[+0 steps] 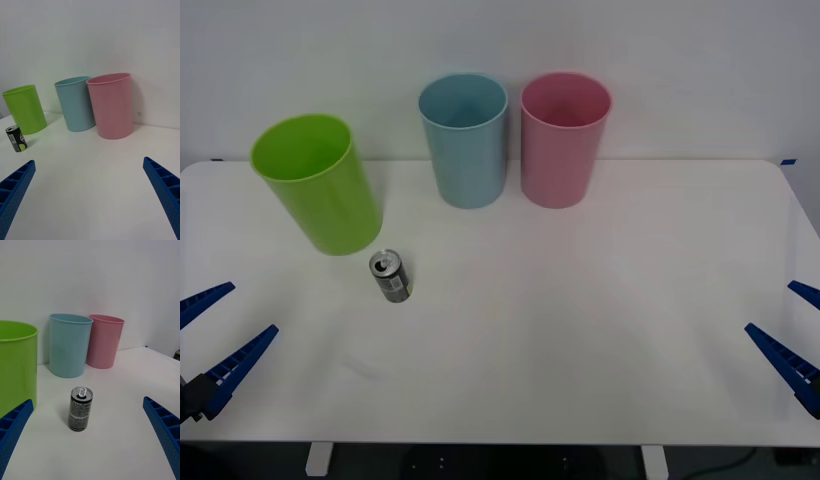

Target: Grasp the object on the table and drop it into the matching bin: aluminum can to the light blue bin, PET bottle to the pink bin.

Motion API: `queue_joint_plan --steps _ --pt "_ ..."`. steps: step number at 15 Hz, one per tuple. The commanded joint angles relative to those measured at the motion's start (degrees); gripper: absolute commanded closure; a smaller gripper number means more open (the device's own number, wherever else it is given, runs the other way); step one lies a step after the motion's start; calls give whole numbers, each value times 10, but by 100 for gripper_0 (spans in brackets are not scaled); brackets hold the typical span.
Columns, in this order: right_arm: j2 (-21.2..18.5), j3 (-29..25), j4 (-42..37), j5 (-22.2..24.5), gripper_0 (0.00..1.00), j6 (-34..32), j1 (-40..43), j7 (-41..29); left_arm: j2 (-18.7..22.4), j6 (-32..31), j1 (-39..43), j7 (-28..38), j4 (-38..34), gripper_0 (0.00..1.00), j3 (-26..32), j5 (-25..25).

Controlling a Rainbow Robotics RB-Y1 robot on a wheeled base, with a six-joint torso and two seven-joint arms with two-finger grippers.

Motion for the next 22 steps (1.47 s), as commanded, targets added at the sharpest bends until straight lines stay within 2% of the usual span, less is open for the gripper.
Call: queue_joint_plan --steps 1,9,15,20,22 --pt "0 0 0 0 0 0 0 0 0 0 0 0 0 0 0 0" --pt "0 0 0 0 0 0 0 0 3 7 13 -9 6 0 -6 -11" --pt "0 0 0 0 0 0 0 0 2 31 17 -12 6 0 -21 -75" --pt "0 0 0 0 0 0 0 0 -14 89 7 -18 6 0 -60 -82" --pt "0 0 0 0 0 0 0 0 -23 102 -7 -19 8 0 -65 -107"
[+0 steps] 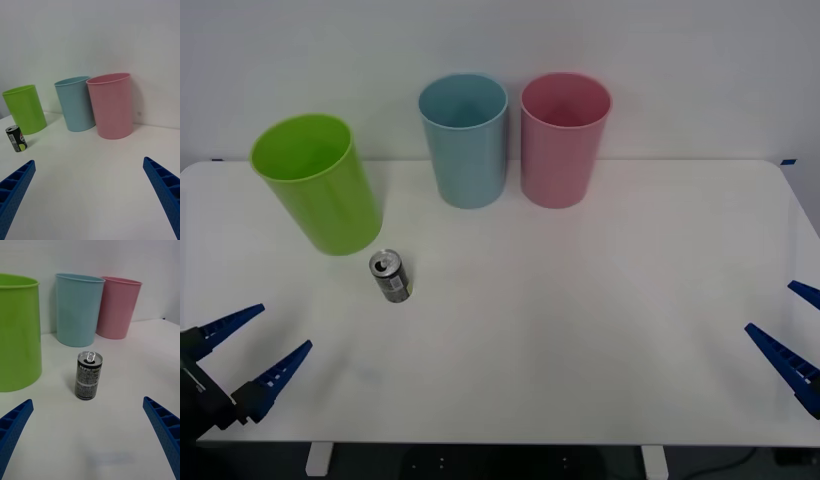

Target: Grasp the object on the table and drop it into the matching bin: aluminum can to the light blue bin, PET bottle to the pink bin.

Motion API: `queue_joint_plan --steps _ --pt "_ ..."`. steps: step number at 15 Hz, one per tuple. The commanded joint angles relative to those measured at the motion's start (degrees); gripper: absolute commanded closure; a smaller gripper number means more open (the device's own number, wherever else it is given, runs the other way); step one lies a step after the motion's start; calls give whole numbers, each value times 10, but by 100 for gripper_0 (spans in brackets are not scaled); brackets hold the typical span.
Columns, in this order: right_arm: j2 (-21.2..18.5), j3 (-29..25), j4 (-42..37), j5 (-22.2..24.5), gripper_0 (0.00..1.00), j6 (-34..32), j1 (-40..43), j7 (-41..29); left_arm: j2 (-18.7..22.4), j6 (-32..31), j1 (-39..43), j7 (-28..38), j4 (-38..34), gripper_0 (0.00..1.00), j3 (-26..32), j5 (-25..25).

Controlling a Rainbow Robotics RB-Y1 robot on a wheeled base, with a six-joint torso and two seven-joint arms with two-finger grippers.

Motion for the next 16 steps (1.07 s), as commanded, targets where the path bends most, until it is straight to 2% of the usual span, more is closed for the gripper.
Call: queue_joint_plan --steps 1,5,8,9,16 --pt "0 0 0 0 0 0 0 0 -18 14 -18 -1 4 0 -3 -30" --pt "0 0 0 0 0 0 0 0 -51 26 -39 -9 7 0 -4 -77" --pt "0 0 0 0 0 0 0 0 -62 30 -65 -30 40 0 -8 -95" --pt "0 0 0 0 0 0 0 0 -64 30 -80 -52 68 0 -9 -94" --pt "0 0 0 0 0 0 0 0 -64 31 -149 -85 173 0 -28 -81"
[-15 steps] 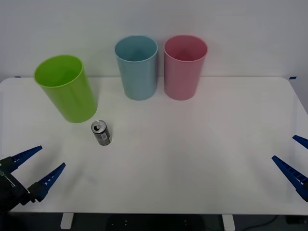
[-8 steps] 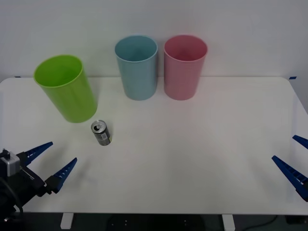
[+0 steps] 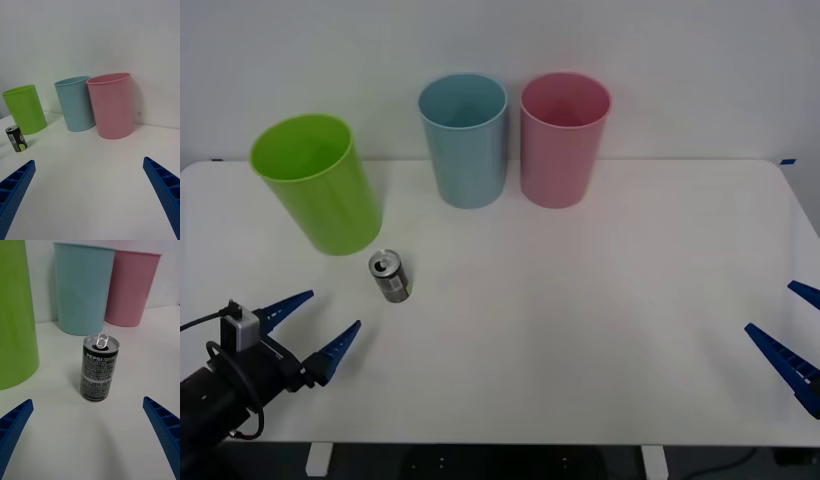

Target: Grasp the object on the table and drop it into the matching bin: aluminum can to the light blue bin, PET bottle to the pink bin.

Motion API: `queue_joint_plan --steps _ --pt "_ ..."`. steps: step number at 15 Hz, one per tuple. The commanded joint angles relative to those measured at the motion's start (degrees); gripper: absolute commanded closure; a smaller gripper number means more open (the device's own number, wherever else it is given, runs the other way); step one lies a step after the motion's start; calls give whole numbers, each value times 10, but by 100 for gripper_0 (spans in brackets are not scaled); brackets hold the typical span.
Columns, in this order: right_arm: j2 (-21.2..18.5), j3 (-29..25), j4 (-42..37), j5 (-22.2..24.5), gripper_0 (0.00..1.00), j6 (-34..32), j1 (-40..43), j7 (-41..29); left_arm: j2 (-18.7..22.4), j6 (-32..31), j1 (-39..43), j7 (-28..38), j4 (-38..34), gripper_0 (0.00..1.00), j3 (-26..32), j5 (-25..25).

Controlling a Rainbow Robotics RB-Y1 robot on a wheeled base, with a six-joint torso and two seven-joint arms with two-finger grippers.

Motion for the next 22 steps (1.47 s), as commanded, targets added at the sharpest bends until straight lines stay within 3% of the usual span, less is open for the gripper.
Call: queue_joint_plan --steps 1,5,15,22 --pt "0 0 0 0 0 0 0 0 0 3 -30 -36 49 0 -10 16" --pt "0 0 0 0 0 0 0 0 -3 12 -78 -85 124 0 -23 35" --pt "0 0 0 0 0 0 0 0 -51 76 -135 -113 160 0 -39 18" --pt "0 0 0 0 0 0 0 0 -53 81 -194 -136 231 0 -40 18"
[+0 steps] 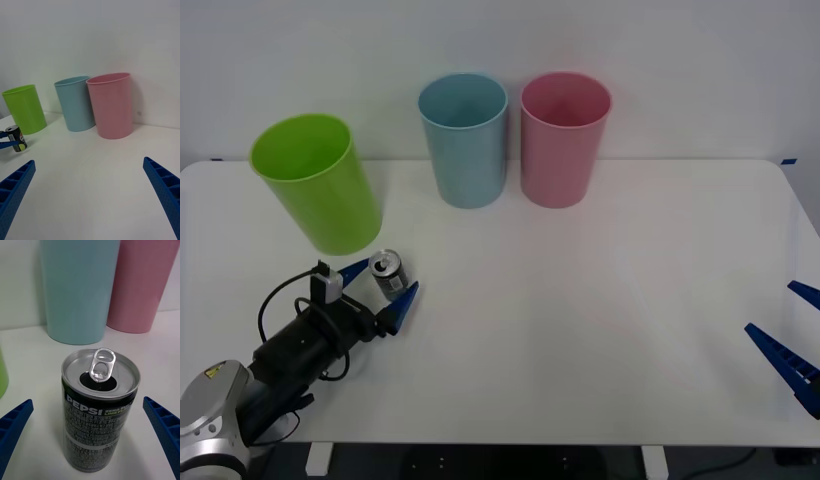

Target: Grasp the object on the table and drop it into the matching bin: aluminum can to the light blue bin, PET bottle to the pink bin.

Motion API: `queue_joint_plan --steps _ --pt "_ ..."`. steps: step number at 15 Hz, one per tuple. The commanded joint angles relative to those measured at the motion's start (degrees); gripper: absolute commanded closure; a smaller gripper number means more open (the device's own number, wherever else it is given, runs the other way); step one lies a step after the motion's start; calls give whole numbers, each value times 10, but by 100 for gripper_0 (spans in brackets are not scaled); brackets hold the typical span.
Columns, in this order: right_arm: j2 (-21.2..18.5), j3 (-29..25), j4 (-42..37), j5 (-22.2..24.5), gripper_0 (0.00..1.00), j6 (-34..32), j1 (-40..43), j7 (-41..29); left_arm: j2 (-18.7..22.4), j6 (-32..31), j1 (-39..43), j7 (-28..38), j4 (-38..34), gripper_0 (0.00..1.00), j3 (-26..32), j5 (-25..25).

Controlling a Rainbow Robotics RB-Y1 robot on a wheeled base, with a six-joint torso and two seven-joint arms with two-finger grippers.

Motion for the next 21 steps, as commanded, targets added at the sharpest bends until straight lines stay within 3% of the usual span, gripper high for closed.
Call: queue_joint_plan --steps 1,9,10,11,12,14,21 --pt "0 0 0 0 0 0 0 0 0 7 -12 -7 10 0 -3 -1" --pt "0 0 0 0 0 0 0 0 0 12 -14 -9 10 0 -9 -1" --pt "0 0 0 0 0 0 0 0 0 13 -14 -10 10 15 -9 0" --pt "0 0 0 0 0 0 0 0 0 13 -14 -10 10 67 -8 -1" --pt "0 0 0 0 0 0 0 0 0 14 -14 -11 10 87 -9 -1" --pt "0 0 0 0 0 0 0 0 0 19 -15 -13 10 99 -11 -2" --pt "0 0 0 0 0 0 0 0 0 35 -26 -5 10 100 -34 -5"
